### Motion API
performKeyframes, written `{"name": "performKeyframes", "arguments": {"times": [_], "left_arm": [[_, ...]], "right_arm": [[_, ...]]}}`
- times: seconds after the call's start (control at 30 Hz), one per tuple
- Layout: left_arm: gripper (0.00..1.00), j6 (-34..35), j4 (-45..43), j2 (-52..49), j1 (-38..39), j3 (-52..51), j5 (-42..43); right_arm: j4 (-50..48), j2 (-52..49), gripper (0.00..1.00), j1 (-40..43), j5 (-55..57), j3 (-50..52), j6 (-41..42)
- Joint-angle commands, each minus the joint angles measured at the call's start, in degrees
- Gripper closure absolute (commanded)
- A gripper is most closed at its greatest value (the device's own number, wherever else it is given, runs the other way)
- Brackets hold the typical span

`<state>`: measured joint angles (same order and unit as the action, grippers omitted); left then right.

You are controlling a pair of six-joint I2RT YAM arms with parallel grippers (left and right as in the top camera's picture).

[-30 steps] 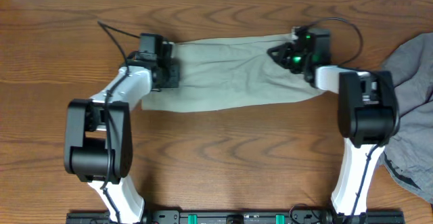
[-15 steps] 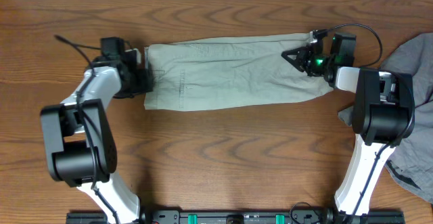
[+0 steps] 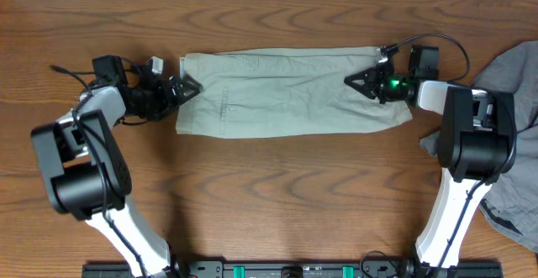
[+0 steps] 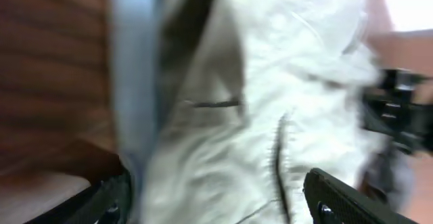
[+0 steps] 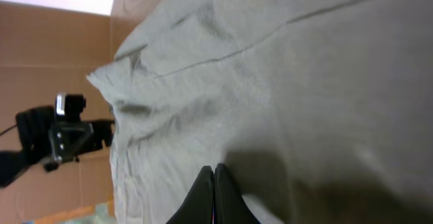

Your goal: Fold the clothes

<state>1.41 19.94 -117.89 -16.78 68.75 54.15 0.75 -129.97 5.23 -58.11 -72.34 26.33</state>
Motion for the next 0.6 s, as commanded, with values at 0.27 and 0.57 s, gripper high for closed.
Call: {"name": "performKeyframes", "arguments": {"times": [0.27,0.57], "left_arm": [[0.28,-0.92,-2.89,-9.33,2.56,-1.18,1.46],[0.91,1.31,-3.5,-8.92,5.95,-1.18,-3.43]], "right_arm": [[8.83,-1.49,0.98,-0.68,1.36,1.46,-11.87],[11.54,-1.49,0.99,-0.74,1.29,1.46,-11.87]]}}
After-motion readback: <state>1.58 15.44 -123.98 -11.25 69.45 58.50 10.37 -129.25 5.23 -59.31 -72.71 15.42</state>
